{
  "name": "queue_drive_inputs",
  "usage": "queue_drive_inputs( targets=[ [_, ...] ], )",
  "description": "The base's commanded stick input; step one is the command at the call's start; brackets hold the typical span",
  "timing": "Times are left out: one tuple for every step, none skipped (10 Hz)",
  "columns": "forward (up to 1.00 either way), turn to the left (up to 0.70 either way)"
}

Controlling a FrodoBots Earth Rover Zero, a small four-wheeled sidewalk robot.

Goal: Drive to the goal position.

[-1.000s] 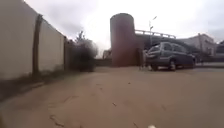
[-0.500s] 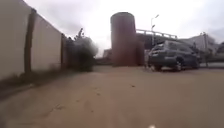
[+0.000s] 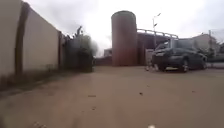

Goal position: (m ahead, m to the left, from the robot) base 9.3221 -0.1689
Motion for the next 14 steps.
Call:
queue_drive_inputs(
  targets=[
    [1.00,0.00],
    [1.00,0.00],
    [1.00,0.00],
    [1.00,0.00],
    [1.00,0.00],
    [1.00,0.00],
    [1.00,0.00],
    [1.00,0.00],
    [1.00,0.00],
    [1.00,0.00],
    [1.00,0.15],
    [1.00,0.27],
    [1.00,0.00],
    [1.00,0.00]
  ],
)
